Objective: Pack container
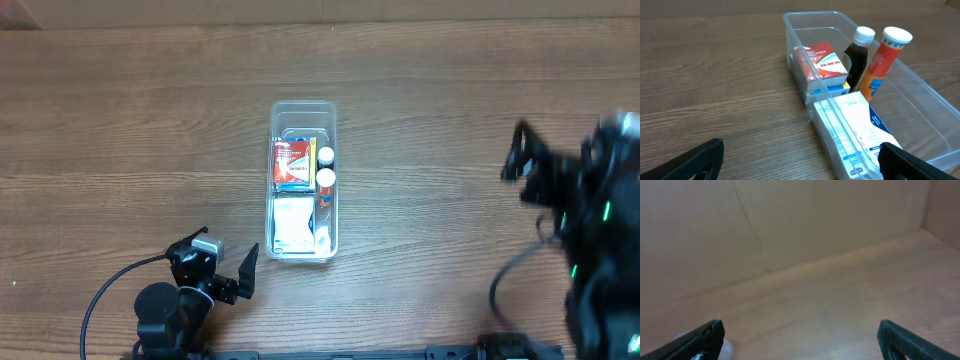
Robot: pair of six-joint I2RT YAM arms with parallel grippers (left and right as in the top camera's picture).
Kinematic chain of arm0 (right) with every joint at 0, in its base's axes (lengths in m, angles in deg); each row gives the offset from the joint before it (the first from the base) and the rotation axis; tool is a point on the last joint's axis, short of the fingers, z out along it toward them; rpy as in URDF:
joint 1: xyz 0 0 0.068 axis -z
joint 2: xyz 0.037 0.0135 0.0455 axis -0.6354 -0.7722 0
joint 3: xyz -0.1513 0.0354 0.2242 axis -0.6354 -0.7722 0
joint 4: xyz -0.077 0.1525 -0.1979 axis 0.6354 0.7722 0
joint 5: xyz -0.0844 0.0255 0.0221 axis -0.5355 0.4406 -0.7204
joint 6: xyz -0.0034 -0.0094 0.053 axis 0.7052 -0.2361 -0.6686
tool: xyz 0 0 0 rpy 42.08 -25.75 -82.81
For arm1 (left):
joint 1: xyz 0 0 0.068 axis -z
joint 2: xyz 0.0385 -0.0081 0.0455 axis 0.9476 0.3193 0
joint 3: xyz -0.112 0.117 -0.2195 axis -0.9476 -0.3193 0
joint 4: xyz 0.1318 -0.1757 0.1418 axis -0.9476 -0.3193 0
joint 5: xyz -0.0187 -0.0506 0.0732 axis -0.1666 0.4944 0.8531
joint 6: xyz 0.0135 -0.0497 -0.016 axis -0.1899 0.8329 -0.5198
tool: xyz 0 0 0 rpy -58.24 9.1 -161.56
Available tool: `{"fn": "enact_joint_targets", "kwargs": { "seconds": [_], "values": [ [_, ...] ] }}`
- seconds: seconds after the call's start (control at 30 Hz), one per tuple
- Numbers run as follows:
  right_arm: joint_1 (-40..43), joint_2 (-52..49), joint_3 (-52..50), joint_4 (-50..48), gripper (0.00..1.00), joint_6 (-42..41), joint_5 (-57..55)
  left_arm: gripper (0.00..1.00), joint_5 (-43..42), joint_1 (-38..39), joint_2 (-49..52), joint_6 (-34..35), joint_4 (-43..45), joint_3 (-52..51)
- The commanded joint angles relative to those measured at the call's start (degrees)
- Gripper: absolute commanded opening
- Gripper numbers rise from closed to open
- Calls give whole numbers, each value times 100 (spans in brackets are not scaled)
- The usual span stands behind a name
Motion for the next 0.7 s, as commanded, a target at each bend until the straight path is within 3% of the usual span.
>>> {"fn": "enact_joint_targets", "kwargs": {
  "seconds": [0.0, 0.2, 0.33, 0.67],
  "values": [
    [216, 1434, -2068, -549, 100, 275, -155, 100, -83, -37, -63, 17, 20, -15],
    [232, 3121, -3995, -704, 100, 275, 693, 100, -83, -37, -63, 17, 20, -15],
    [354, 3816, -4736, -881, 100, 275, 1187, 100, -83, -37, -63, 20, 20, -15],
    [634, 4345, -5104, -872, 100, 278, 1425, 100, -83, -37, -63, 17, 20, -15]
  ]
}}
